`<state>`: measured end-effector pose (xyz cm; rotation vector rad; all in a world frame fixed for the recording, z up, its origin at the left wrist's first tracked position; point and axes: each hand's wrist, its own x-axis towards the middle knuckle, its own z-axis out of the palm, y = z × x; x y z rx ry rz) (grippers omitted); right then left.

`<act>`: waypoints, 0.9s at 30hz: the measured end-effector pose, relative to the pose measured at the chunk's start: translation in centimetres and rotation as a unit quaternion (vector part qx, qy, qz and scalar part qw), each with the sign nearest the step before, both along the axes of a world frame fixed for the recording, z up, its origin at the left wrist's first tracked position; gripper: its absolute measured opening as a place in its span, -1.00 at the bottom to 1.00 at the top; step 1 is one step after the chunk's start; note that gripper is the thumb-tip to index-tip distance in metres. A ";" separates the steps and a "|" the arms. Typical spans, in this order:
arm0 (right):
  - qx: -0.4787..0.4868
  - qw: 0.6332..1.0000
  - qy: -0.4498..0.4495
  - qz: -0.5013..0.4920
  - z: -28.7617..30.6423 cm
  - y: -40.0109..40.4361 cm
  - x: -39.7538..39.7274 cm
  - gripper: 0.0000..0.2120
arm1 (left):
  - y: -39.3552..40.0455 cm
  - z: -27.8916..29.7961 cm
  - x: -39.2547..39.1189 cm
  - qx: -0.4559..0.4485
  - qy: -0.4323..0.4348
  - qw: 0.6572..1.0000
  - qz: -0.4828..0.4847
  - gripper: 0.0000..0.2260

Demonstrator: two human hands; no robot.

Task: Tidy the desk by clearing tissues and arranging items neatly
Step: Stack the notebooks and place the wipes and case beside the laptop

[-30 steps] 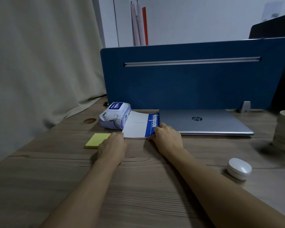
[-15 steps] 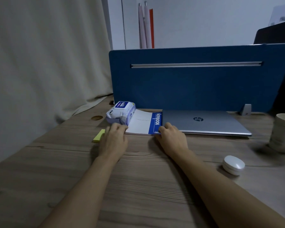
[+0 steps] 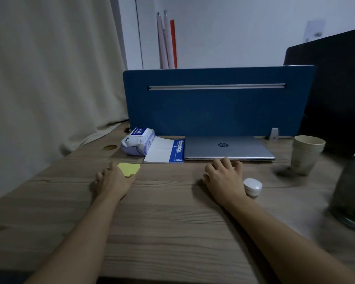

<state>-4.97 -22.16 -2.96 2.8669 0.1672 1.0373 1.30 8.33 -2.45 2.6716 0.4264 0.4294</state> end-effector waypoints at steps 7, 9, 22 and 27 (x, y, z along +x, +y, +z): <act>-0.017 0.996 0.026 -0.079 0.2 -1.9 -3.5 -0.75 | -0.9 0.1 -4.9 0.029 0.011 0.996 -0.087 -0.26; 0.002 0.992 0.062 -0.106 0.2 -2.8 -4.4 -0.65 | -1.3 0.1 -6.1 0.008 0.011 0.992 -0.126 -0.21; 0.221 0.959 0.177 0.012 -0.1 -7.1 -7.1 -0.65 | -3.6 0.7 -9.3 -0.036 -0.041 0.971 -0.232 -0.18; 0.197 0.965 0.165 0.059 0.0 -5.3 -4.4 -0.65 | -5.0 0.6 -6.9 -0.054 -0.064 0.973 -0.216 -0.17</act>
